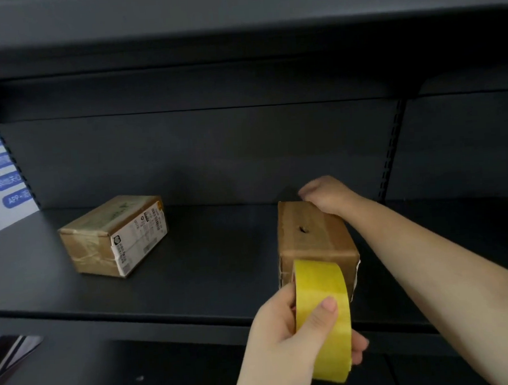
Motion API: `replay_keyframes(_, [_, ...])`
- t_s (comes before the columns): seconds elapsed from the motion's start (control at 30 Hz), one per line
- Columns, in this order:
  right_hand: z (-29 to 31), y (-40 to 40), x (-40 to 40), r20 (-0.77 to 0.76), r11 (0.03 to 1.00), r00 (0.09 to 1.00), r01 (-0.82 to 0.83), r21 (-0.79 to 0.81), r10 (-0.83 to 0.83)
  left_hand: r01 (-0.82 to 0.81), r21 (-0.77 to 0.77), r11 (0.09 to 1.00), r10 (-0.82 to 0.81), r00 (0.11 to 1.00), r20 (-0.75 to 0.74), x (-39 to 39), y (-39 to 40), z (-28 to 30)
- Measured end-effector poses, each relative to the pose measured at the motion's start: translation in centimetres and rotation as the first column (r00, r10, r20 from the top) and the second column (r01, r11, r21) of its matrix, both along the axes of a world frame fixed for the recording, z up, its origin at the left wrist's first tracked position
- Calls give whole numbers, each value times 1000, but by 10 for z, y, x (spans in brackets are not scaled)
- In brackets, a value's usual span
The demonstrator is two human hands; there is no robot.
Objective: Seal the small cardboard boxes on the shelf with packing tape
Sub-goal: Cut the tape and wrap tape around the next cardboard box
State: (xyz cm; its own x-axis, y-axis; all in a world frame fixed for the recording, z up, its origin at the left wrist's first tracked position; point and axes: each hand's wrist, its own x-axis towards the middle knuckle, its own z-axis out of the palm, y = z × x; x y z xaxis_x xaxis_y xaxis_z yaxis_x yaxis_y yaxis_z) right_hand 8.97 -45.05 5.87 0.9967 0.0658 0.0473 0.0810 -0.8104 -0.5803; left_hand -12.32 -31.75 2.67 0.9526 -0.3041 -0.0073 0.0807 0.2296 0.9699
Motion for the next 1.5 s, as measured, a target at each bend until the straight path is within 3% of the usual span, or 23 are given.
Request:
replay_keyframes(0.07, [10,-3,-14,245,999,969,-7,-54,20,-2,-12,1000,1,1000,-7,0,2,-1])
replay_keyframes(0.13, [22,1,-37,326,986,937,-82,-148,127,-1,-29,1000,1,1000,-13,0,2,-1])
replay_keyframes(0.23, [18,23,-71,75,872,947,-254,-418,312,-18,-44,999,17,1000,-8,1,1,-2])
replay_keyframes(0.33, [0,41,-79,-107,778,954,-291,-556,281,-9,-44,999,9,1000,-10,2,1,-5])
replay_keyframes(0.73, [0,40,2,-65,863,998,-52,-502,22,-18,-16,1000,19,999,37,1,6,-13])
replay_keyframes(0.9, [3,38,14,-212,935,974,-150,-321,83,-46,-5,999,46,997,61,1,4,-14])
replay_keyframes(1.1, [9,34,20,-355,939,929,-206,-276,100,-63,17,998,61,995,75,0,6,-12])
replay_keyframes(1.17, [11,38,13,-231,946,968,-159,-281,94,-52,19,998,50,996,68,0,8,-11])
replay_keyframes(1.23, [18,35,-5,61,953,993,-83,-291,105,-36,22,999,35,998,60,1,10,-10])
replay_keyframes(1.3, [23,24,-35,246,950,935,-195,-244,255,-27,22,999,25,997,69,1,12,-10])
replay_keyframes(1.33, [23,18,-53,241,917,901,-295,-268,360,-27,24,999,25,997,73,1,12,-10])
replay_keyframes(1.4, [13,11,-83,59,815,860,-455,-358,507,-29,15,999,28,997,66,1,11,-10])
replay_keyframes(1.43, [4,10,-90,-55,770,850,-499,-396,523,-24,7,1000,23,998,59,1,10,-10])
replay_keyframes(1.5, [-5,13,-88,-140,735,862,-492,-467,488,-8,-11,1000,8,999,42,1,9,-10])
